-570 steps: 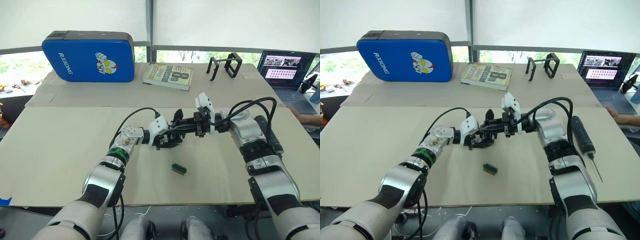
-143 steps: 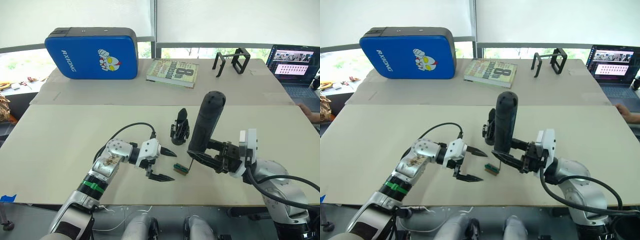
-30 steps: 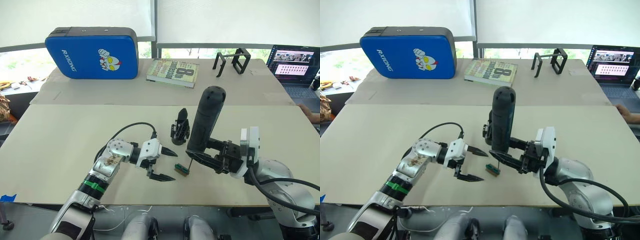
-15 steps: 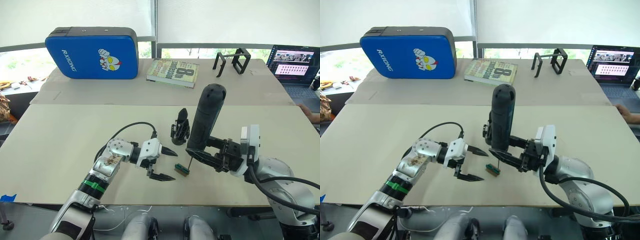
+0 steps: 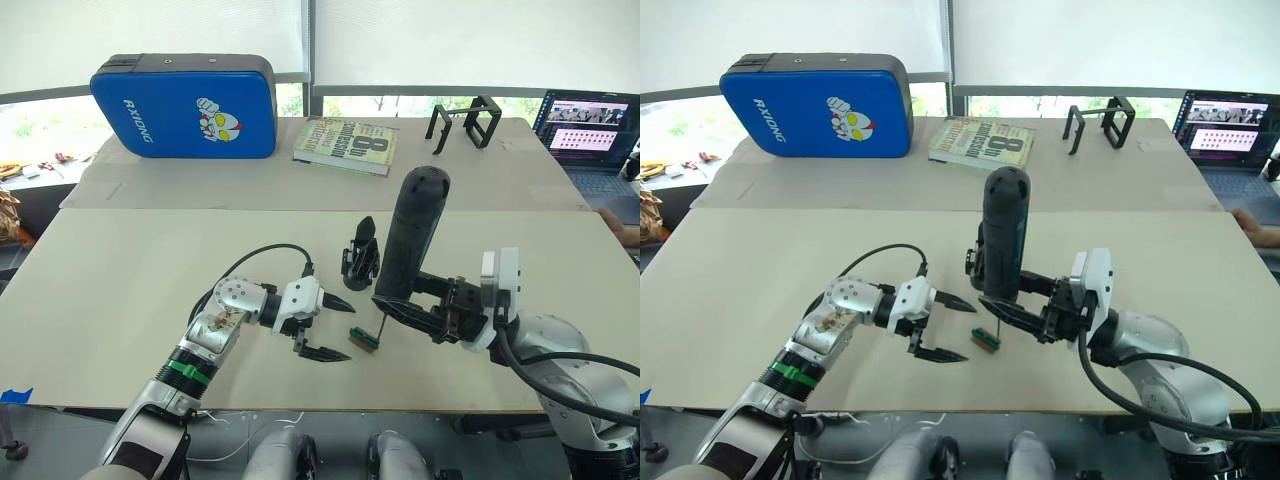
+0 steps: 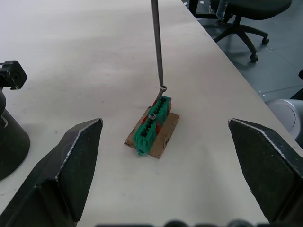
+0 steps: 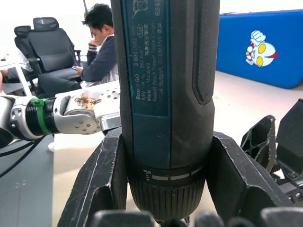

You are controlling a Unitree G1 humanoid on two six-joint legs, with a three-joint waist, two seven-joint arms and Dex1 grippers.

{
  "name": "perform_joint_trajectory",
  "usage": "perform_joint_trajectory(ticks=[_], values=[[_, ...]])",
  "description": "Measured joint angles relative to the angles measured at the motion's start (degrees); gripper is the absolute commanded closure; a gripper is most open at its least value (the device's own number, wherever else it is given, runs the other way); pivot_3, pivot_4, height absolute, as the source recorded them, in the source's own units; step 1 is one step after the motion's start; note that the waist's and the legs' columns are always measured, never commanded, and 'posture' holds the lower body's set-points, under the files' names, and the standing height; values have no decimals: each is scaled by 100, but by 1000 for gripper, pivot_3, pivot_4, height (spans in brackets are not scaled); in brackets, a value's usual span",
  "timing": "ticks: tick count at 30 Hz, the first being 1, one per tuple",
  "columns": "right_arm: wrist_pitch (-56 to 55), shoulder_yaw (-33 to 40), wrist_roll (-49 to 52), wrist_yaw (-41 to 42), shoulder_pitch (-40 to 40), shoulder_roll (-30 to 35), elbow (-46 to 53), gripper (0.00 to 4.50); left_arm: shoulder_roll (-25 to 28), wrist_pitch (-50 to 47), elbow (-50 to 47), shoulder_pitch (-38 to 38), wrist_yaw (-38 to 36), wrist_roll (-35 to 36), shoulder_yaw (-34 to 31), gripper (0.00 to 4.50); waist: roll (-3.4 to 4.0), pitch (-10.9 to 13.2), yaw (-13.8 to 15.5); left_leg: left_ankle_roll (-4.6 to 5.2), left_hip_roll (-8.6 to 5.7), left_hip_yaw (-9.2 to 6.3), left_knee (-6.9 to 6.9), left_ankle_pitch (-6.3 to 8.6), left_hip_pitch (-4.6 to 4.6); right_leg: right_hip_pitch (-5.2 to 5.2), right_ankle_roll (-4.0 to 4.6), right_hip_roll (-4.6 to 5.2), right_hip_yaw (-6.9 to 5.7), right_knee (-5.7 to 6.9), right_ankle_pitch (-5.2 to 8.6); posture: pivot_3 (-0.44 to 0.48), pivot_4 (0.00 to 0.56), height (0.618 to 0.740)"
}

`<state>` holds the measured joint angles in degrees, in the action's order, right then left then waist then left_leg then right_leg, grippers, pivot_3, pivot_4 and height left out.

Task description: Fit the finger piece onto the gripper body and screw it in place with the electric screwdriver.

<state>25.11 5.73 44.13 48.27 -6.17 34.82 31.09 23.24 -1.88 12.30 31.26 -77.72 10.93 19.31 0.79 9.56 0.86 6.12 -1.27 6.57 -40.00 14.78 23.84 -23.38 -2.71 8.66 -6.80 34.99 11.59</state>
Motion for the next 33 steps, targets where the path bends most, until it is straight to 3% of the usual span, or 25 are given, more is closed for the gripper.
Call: perform_joint_trajectory(ticks=[7, 16, 26, 33], values=[[582, 209, 649, -9, -673, 446, 28, 2578, 170, -346, -102, 18, 10, 119, -117, 0, -7, 4, -10, 0, 2, 0, 1, 0, 1, -2, 1, 1, -1, -1, 0, 0, 150, 740], [1533, 84, 1405, -1, -2239, 642, -398, 2578, 453, -662, -612, -274, 319, 323, -543, 0, -13, 8, -15, 1, 1, 0, 0, 0, 6, -8, 4, 11, -4, -1, -3, 0, 150, 740], [2184, -584, 1338, 20, -4264, 19, -1725, 2578, 579, -711, -399, 23, 594, 471, -946, 0, -16, 9, -26, 6, -1, 10, -37, -4, 83, -75, 3, -8, -12, 20, -13, 0, 150, 740], [2167, -844, 652, 60, -4851, -300, -2445, 2578, 591, -601, 160, 396, 609, 461, -953, 0, -18, 8, -34, 7, -5, 16, -37, -5, 88, -73, -7, -17, -12, 34, -19, 0, 150, 740]])
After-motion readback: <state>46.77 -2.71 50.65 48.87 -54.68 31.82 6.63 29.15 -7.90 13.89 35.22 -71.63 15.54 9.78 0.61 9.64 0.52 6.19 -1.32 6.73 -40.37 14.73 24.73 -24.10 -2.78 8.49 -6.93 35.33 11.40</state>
